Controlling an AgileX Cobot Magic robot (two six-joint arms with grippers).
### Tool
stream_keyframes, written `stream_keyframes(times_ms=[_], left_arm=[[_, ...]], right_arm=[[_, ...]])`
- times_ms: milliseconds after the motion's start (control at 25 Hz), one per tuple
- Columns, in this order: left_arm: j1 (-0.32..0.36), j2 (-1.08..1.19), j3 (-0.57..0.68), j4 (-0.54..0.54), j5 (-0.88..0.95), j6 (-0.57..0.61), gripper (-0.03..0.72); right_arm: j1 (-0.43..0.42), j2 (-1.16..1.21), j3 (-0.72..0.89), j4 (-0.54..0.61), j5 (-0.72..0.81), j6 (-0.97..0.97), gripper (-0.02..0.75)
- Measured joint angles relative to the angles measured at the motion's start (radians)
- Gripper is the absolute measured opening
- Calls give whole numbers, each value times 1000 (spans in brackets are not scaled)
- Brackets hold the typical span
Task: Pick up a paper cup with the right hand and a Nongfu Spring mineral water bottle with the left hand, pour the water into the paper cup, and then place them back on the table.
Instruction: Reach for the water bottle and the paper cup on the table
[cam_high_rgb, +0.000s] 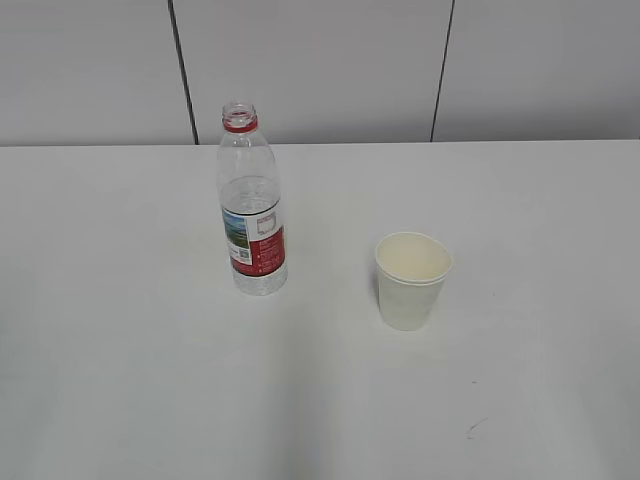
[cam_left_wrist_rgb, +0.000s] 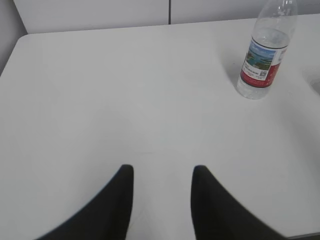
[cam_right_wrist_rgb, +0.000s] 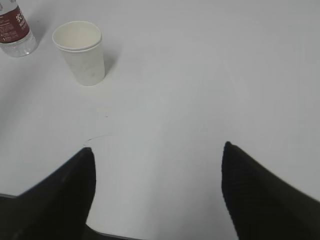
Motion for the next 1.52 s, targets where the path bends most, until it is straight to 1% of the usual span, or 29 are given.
stream_keyframes(times_ms=[1520], left_arm=[[0,0,0,0,0,0,239]], right_arm=[[0,0,0,0,0,0,582]])
